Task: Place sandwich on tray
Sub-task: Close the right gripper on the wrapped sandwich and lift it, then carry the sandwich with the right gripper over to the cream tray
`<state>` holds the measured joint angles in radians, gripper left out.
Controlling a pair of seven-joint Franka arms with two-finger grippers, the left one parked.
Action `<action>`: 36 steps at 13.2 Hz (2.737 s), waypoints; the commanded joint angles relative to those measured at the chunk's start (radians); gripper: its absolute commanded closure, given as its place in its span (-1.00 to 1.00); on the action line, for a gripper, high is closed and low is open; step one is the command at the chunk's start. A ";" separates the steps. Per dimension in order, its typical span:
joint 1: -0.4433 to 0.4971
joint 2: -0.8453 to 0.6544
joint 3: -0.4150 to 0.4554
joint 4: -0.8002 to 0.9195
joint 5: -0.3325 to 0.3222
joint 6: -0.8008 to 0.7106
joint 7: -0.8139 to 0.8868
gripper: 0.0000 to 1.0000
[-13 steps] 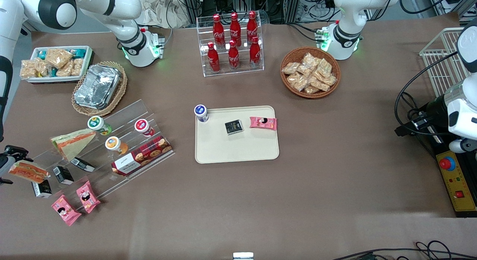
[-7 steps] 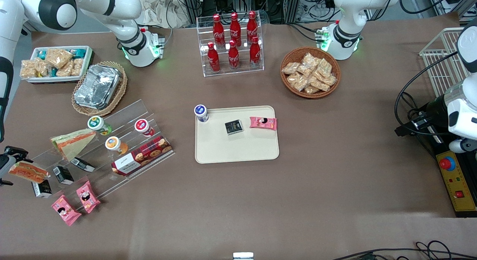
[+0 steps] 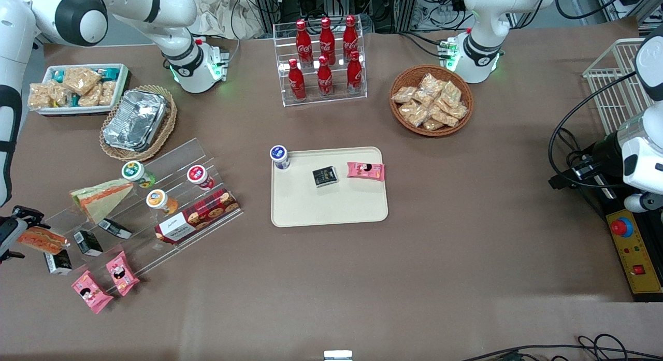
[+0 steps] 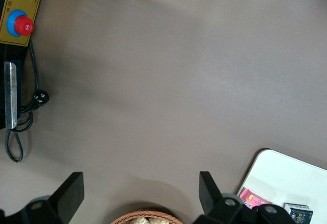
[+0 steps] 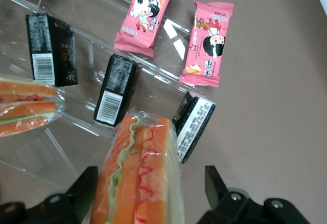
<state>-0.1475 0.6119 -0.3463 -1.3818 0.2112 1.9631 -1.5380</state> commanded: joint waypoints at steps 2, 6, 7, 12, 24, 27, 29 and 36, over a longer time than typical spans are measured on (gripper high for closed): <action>-0.009 0.006 -0.002 0.000 0.031 0.011 -0.045 -0.06; -0.009 0.003 -0.002 -0.002 0.037 0.007 -0.111 1.00; -0.004 -0.001 -0.002 0.001 0.049 -0.001 -0.108 1.00; 0.014 -0.057 -0.005 0.035 0.036 -0.163 -0.102 1.00; 0.446 -0.135 -0.003 0.139 -0.055 -0.279 0.476 1.00; 0.525 -0.126 0.019 0.138 -0.047 -0.262 0.574 1.00; 0.574 -0.112 0.038 0.135 -0.049 -0.225 0.593 1.00; 0.761 -0.026 0.041 0.115 0.025 -0.109 0.731 1.00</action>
<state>0.5752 0.5680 -0.2983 -1.2662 0.1928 1.8193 -0.8655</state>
